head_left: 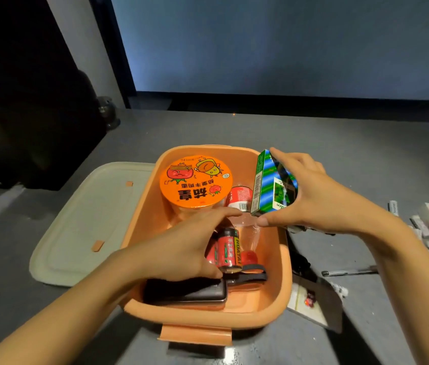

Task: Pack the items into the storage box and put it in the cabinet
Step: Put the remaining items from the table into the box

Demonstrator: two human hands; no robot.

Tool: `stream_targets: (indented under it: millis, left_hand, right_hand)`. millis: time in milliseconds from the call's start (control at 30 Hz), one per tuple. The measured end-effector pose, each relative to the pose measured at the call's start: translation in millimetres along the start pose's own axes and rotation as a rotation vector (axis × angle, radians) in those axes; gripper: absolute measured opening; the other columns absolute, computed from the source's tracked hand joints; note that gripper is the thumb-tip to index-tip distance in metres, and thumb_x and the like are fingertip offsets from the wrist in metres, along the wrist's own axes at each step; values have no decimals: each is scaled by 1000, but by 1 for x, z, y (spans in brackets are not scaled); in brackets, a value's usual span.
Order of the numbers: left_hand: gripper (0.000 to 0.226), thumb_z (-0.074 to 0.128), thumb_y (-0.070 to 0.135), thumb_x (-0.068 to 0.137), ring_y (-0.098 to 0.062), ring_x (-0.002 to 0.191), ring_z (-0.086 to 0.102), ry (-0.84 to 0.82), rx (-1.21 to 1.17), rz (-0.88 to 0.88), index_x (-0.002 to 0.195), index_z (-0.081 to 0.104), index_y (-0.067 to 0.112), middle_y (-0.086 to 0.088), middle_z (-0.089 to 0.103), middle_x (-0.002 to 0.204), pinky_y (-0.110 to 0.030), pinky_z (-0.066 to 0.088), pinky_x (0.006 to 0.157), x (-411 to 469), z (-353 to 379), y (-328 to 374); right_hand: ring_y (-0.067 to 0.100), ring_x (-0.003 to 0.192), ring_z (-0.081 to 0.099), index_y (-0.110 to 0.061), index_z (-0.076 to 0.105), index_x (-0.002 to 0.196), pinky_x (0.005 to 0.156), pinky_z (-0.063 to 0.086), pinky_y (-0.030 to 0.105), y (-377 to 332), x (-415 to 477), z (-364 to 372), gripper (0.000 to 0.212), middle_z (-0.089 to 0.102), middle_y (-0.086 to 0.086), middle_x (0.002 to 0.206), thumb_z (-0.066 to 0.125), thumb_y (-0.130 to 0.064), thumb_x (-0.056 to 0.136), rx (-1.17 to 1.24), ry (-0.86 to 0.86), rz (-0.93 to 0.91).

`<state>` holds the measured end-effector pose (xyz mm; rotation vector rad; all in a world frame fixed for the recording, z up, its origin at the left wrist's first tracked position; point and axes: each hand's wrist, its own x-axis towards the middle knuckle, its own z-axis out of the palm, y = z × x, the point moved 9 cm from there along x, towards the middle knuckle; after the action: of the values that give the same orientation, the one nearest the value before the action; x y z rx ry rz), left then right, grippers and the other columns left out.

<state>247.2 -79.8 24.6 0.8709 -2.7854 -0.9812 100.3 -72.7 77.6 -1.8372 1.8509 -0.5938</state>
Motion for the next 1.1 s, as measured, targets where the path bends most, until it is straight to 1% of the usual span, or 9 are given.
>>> stream_targets:
  millis: [100, 233, 300, 500, 767, 867, 967, 1033, 1100]
  left_hand:
    - [94, 80, 31, 65, 5, 119, 35, 7, 26, -49, 136, 19, 39, 16, 35, 138, -19, 33, 102, -7, -9, -9]
    - [87, 79, 31, 66, 22, 106, 37, -62, -108, -28, 125, 20, 56, 41, 38, 109, 3, 33, 81, -10, 5, 4]
    - [82, 79, 32, 67, 23, 102, 42, -101, -195, -24, 119, 23, 61, 43, 42, 102, 4, 34, 75, -9, 13, 11]
    - [65, 79, 34, 68, 10, 107, 51, -199, -338, -57, 117, 38, 47, 24, 56, 115, -12, 43, 89, -7, 29, 19]
    - [58, 78, 31, 69, 1, 102, 58, -144, -460, -80, 111, 40, 45, 24, 54, 108, -21, 50, 85, -9, 27, 20]
    - [54, 74, 24, 75, -12, 97, 62, -141, -556, -97, 114, 40, 39, 5, 54, 110, -33, 51, 88, -10, 32, 19]
    - [39, 59, 35, 86, -18, 84, 62, -181, -483, -104, 117, 36, 39, 11, 65, 103, -25, 47, 81, -15, 39, 21]
    - [35, 52, 42, 88, -11, 81, 60, -202, -393, -104, 118, 34, 40, 20, 66, 102, -21, 45, 77, -17, 41, 22]
    - [36, 50, 43, 89, -6, 87, 61, -213, -400, -109, 120, 32, 38, 18, 67, 105, -23, 45, 83, -18, 41, 23]
  right_hand:
    - [0, 110, 20, -38, 8, 143, 83, 32, 14, -2, 4, 3, 130, 18, -21, 116, 58, -76, 29, 3, -11, -9]
    - [2, 111, 21, -39, 9, 143, 86, 32, 19, 0, 7, 5, 129, 20, -20, 116, 58, -76, 30, 10, -25, -5]
    - [3, 112, 22, -38, 10, 143, 88, 33, 21, 3, 8, 2, 129, 21, -18, 117, 58, -76, 30, 15, -16, 3]
    - [4, 112, 25, -38, 11, 143, 86, 33, 21, 8, 6, -7, 124, 23, -16, 118, 61, -70, 35, 28, -3, 13]
    - [6, 112, 27, -38, 11, 143, 89, 34, 24, 4, 7, 0, 127, 24, -15, 118, 58, -75, 31, 37, -21, -12]
    - [6, 112, 27, -37, 11, 143, 86, 33, 22, 3, 8, 4, 126, 24, -15, 117, 59, -74, 33, 47, -29, -22]
    - [7, 113, 29, -38, 12, 143, 85, 34, 22, 3, 11, 8, 125, 25, -15, 117, 59, -74, 33, 56, -33, -28]
    - [7, 114, 30, -38, 12, 143, 85, 37, 23, 3, 13, 11, 124, 25, -15, 117, 58, -74, 33, 54, -31, -30]
    - [8, 114, 31, -39, 13, 142, 85, 38, 23, 3, 15, 13, 122, 25, -15, 117, 58, -74, 34, 49, -29, -40]
